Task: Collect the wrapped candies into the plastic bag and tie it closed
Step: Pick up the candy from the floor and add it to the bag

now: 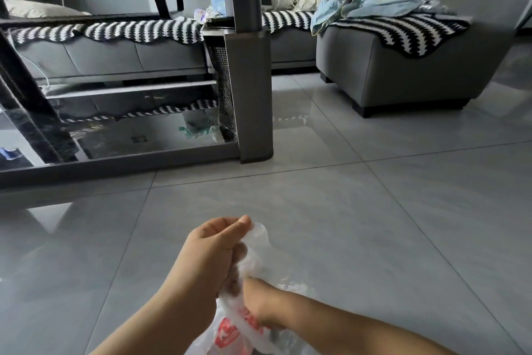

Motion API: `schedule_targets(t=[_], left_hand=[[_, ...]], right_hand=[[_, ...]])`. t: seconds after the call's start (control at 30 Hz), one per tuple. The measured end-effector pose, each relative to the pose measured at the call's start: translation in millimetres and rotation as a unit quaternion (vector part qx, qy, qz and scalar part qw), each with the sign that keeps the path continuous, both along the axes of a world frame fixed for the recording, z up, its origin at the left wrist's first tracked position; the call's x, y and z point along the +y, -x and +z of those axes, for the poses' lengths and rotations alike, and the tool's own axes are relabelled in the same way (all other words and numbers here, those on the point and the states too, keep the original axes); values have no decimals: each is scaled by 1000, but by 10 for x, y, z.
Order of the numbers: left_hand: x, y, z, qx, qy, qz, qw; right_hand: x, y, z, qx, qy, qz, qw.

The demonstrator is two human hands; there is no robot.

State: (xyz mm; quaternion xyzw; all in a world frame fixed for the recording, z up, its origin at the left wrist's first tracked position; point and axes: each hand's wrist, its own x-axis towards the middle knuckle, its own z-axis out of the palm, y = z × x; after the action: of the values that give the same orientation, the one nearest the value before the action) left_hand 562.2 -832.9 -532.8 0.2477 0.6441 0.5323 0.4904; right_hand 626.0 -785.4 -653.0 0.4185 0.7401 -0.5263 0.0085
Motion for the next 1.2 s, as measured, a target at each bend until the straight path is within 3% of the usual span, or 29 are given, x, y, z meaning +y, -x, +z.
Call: schedule_targets(t=[0.17,0.4,0.5,0.57,0.63,0.73,0.83,1.0,1.2], left_hand=[[25,-27,35,7,-2,-17,1000],[57,-31,40,10,-3,-33,999],[86,-18,42,5,-5,-35,999],[116,-7,45,3,-9,-34,999],[152,-4,61,-3,-16,-34,999],[226,-3,102,-15,-29,-33,999],[330,-6,142,-19,-35,-31,999],[576,-107,252,-22,-26,-39,999],[902,-315,760,-2,1,-42,999]], right_hand=[[4,-103,15,-4,28,10,1000],[54,-415,-155,6,-21,13,1000],[142,-737,-212,3,-155,3,988],[202,-982,-286,-37,-337,1,941],[214,-1193,-353,-89,-390,-20,916],[236,-1395,-329,-125,-218,-102,962],[346,-1549,-301,-47,-59,-168,983],[598,-1739,-52,8,0,-258,966],[806,-1934,857,-12,38,-309,950]])
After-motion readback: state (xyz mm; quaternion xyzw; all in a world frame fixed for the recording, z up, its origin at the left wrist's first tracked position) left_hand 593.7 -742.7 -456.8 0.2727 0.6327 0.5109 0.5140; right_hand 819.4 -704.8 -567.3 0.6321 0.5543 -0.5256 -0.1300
